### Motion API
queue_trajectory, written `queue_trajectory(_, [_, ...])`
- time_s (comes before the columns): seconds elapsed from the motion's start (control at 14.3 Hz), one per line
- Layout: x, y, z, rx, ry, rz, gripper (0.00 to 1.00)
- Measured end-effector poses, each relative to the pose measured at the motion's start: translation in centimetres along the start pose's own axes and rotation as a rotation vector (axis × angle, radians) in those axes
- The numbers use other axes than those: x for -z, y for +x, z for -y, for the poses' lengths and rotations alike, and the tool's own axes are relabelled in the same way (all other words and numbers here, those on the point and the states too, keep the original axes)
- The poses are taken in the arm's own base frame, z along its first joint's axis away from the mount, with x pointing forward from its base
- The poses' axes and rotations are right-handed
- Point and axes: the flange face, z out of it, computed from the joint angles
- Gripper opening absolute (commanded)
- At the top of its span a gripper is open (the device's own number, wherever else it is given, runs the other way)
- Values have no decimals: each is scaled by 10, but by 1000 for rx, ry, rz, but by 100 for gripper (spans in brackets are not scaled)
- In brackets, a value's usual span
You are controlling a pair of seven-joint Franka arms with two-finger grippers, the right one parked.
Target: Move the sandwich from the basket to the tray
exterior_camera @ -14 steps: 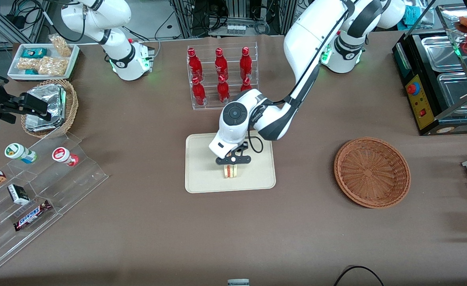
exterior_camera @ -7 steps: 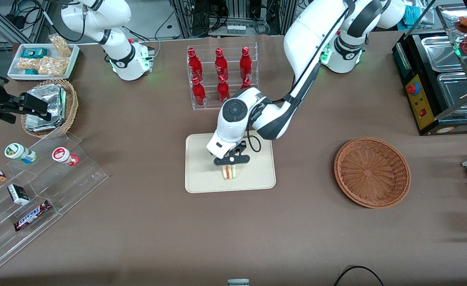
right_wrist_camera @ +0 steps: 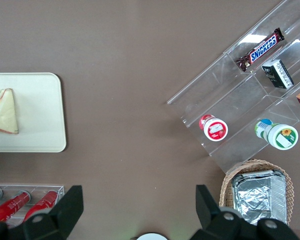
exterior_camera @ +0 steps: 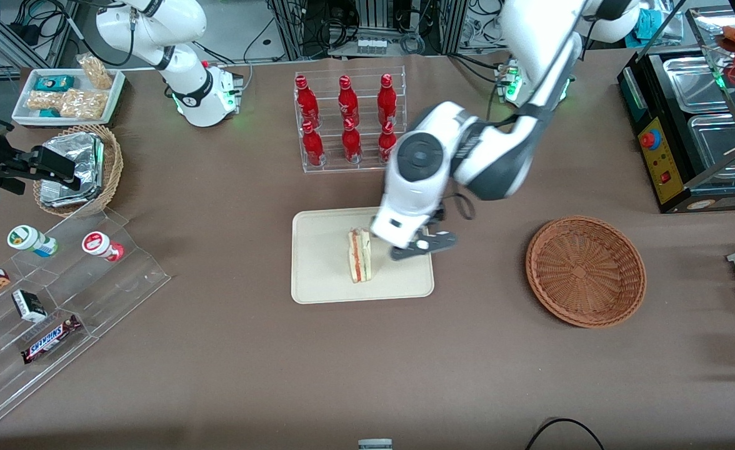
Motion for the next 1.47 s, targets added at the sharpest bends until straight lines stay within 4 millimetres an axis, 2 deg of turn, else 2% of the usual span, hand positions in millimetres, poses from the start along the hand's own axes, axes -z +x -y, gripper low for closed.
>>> queue_trajectory(0.28, [-8,40,79,-60,35,43,100])
queue_trajectory(0.42, [6,53,127,-98,32,47,100])
queue_trajectory(0.56, [31,56,176,-148,36,62,100])
queue_trajectory(0.77, [80,47,239,-255,43,100,100])
queue_trajectory(1.05, [144,39,307,-357,20,58,100])
queue_trajectory(1.33, [194,51,379,-313,-6,-34,100])
queue_trajectory(1.47, [212,56,400,-283,-13,-72,100])
